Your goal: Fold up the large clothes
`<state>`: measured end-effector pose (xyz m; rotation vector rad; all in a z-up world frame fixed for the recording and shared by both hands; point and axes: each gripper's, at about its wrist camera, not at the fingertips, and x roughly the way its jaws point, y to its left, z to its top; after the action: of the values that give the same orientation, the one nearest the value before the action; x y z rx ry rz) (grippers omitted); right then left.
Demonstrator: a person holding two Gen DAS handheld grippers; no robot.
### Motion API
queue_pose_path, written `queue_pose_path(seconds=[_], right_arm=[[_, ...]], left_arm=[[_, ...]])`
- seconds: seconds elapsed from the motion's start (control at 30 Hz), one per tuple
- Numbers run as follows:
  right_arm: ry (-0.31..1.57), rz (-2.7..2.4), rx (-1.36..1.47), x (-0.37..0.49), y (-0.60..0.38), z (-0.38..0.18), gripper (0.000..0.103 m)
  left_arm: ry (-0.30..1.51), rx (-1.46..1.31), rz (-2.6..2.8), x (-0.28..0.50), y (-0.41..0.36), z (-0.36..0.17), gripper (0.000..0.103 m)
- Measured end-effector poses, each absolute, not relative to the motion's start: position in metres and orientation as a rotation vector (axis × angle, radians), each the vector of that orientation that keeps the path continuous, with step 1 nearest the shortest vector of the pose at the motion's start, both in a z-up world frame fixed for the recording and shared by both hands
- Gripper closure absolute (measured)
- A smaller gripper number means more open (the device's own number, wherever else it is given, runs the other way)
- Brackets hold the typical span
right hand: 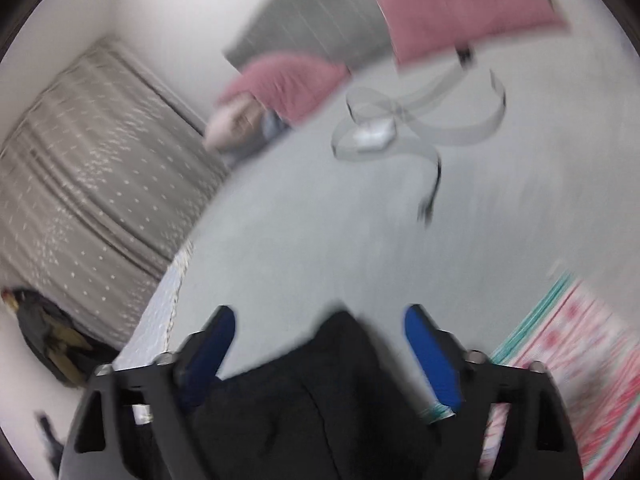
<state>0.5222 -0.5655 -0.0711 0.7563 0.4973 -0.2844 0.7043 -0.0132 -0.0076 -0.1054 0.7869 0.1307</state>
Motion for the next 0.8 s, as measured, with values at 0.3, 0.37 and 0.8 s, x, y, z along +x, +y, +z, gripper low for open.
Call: queue_pose_path(seconds=[0.3,0.37,0.8], right_arm=[[0.85,0.049,0.01,0.545,-0.42,-0.079,0.014],[0.873,0.096,0.02,0.551,-0.4,-0.086,0.014],[0.894,0.117,-0.276,0.618,-0.329,-0.14,0.017]], left_arm=[[0.92,0.074,-0.19,0.627,-0.057,-0.06,0.027],[0.936,0.091,-0.207,0.622,-0.062,-0.075,0.027],[0.828,0.186,-0.084,0.602,-0.057,-0.137,0.027]])
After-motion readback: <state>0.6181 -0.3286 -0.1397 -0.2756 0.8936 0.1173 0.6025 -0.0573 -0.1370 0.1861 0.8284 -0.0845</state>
